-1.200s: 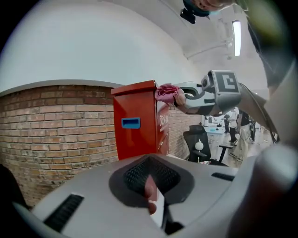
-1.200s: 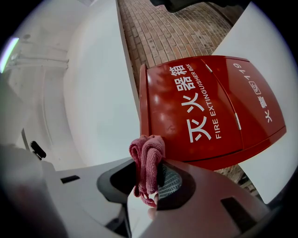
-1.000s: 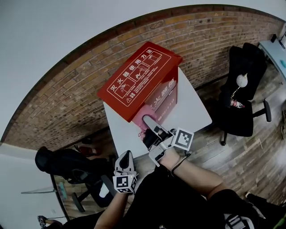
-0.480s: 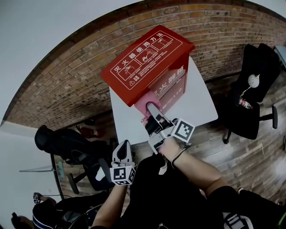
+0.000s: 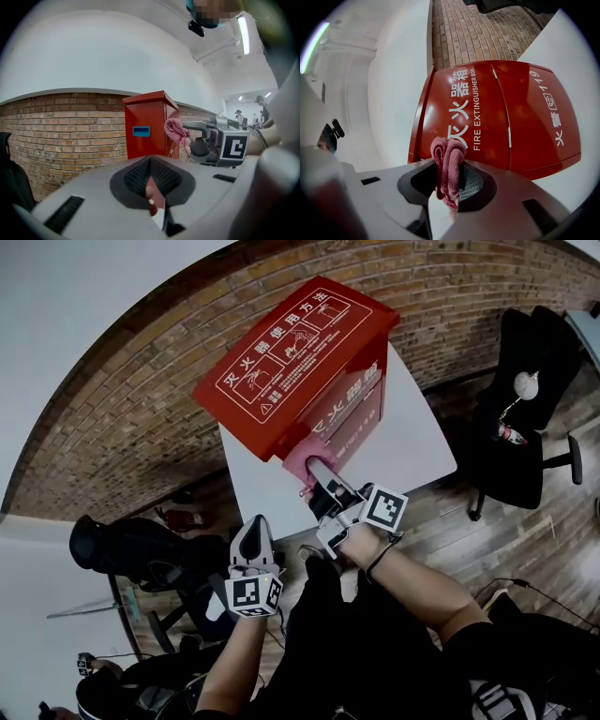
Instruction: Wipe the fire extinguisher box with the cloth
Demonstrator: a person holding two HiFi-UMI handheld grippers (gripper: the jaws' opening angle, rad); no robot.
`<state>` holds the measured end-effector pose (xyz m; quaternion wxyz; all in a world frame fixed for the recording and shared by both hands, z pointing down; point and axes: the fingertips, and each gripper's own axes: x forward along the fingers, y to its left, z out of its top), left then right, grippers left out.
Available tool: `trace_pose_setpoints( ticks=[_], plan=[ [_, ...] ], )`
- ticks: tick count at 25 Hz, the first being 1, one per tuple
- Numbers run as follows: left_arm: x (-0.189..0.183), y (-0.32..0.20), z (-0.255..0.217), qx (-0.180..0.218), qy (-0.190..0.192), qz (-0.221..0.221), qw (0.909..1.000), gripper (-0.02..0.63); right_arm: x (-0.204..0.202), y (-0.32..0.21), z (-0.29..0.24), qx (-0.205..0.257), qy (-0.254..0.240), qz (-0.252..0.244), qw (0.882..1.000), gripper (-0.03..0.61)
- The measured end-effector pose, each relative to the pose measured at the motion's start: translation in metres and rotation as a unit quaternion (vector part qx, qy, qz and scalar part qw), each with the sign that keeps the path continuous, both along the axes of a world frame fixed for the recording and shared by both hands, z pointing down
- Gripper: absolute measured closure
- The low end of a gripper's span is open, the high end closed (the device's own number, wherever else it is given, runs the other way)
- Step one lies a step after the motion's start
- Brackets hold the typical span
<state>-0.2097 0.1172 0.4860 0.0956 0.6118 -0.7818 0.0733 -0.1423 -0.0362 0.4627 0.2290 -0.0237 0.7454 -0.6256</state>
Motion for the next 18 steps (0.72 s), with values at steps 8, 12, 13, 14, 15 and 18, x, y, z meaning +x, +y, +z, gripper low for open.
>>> trace_pose_setpoints(
  ticks=[8, 12, 13, 14, 15, 18],
  plan=[
    [-0.013, 0.016, 0.016, -0.012, 0.008, -0.017, 0.9997, 0.586, -0.002, 0.0, 0.021, 0.003, 0.009, 0.01, 1.0, 0.472],
    [-0.018, 0.021, 0.016, -0.011, 0.007, -0.026, 0.9996, 0.586, -0.003, -0.001, 0.032, 0.001, 0.016, 0.011, 1.0, 0.472],
    [-0.018, 0.023, 0.017, -0.011, 0.008, -0.028, 0.9995, 0.586, -0.003, -0.001, 0.035, 0.0, 0.017, 0.012, 1.0, 0.472],
    [-0.018, 0.024, 0.018, -0.012, 0.008, -0.029, 0.9995, 0.586, -0.003, -0.001, 0.037, 0.0, 0.018, 0.012, 1.0, 0.472],
    [-0.017, 0.025, 0.018, -0.013, 0.009, -0.03, 0.9994, 0.586, -0.003, -0.001, 0.039, 0.001, 0.019, 0.012, 1.0, 0.472],
    [-0.018, 0.028, 0.021, -0.015, 0.01, -0.034, 0.9993, 0.586, -0.003, -0.001, 0.047, 0.001, 0.025, 0.012, 1.0, 0.472]
  ],
)
